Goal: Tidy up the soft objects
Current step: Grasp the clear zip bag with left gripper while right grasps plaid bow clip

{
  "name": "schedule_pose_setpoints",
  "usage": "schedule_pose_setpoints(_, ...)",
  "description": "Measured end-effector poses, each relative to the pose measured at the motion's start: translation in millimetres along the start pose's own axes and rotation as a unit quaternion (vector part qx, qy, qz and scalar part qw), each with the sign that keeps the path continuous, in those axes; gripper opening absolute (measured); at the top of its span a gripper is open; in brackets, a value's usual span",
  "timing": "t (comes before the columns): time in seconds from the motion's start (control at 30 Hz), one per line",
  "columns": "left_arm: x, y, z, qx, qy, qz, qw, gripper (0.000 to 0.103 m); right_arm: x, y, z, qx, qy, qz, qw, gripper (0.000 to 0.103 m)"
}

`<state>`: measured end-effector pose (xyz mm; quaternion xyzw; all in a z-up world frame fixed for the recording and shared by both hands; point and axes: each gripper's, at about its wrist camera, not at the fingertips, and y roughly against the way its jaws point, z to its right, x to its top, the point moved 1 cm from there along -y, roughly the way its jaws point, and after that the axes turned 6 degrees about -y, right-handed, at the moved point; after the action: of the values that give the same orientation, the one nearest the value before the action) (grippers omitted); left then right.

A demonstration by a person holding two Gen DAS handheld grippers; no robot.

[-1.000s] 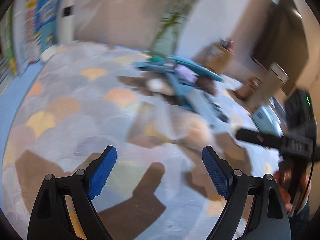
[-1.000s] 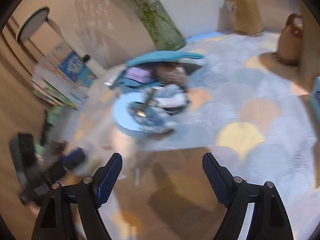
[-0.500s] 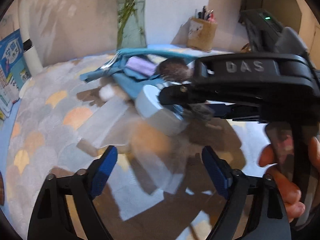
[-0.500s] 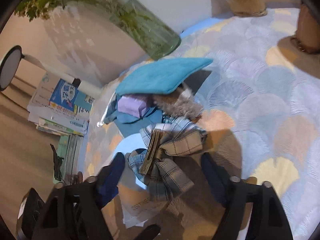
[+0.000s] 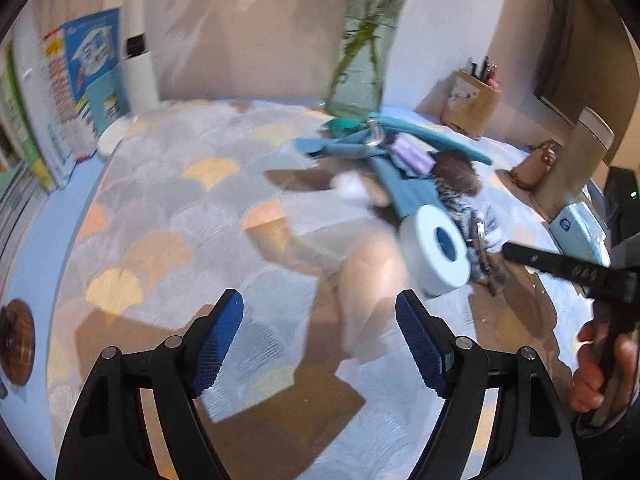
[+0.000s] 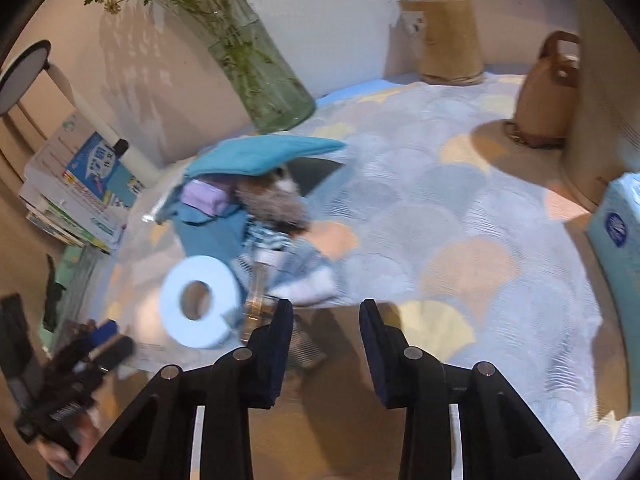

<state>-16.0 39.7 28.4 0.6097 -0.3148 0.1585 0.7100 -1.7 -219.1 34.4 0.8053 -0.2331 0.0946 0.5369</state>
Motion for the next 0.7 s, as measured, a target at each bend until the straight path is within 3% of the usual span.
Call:
schedule_pose_setpoints(0.1, 9, -15, 17, 0.035, -0.023, -0.009, 0.9991, 0.077, -7, -2, 10, 0.018, -0.001, 0.016, 1.000, 0.036)
schedule_pose_setpoints(0.17, 14, -25, 23, 0.020, -0.027, -0.017, 0.9993, 0.077, -7, -1, 11, 0.029, 0.002, 0.017, 0.999, 0.041)
schedule_pose_setpoints(0.2, 17, -30, 26, 0.010, -0.023, -0.019, 0.9995, 0.076, -6, 0, 12, 0.045, 0.003, 0.017, 0.999, 0.055)
schedule_pose_setpoints(0.27, 22, -39, 33, 0.014, -0.029, -0.021, 0.9993, 0.076, -7, 1, 10, 0.065, 0.007, 0.016, 0.998, 0.069)
schedule_pose_setpoints(0.33, 24, -46, 37, 0.028, -0.036, -0.019, 0.9988, 0.072, -9, 1, 9, 0.067, 0.012, 0.017, 0.998, 0.071)
schedule_pose_setpoints(0.37, 23, -49, 38, 0.026, -0.037, -0.019, 0.9988, 0.063, -8, 0, 8, 0.064, 0.014, 0.016, 0.998, 0.071)
schedule_pose_setpoints(0.4, 21, -53, 36, 0.016, -0.035, -0.025, 0.9990, 0.046, -8, -1, 7, 0.061, 0.019, 0.015, 0.998, 0.072)
schedule_pose_setpoints(0.47, 18, -49, 32, 0.011, -0.025, -0.016, 0.9995, 0.039, -9, -2, 3, 0.057, 0.025, 0.016, 0.998, 0.074)
schedule_pose_setpoints(0.6, 6, -24, 20, 0.008, -0.005, 0.015, 0.9998, 0.037, -10, -3, -2, 0.046, 0.035, 0.017, 0.998, 0.076)
schedule_pose_setpoints(0.7, -9, -6, 6, 0.029, 0.017, 0.037, 0.9988, 0.037, -11, -4, -5, 0.029, 0.040, 0.017, 0.999, 0.078)
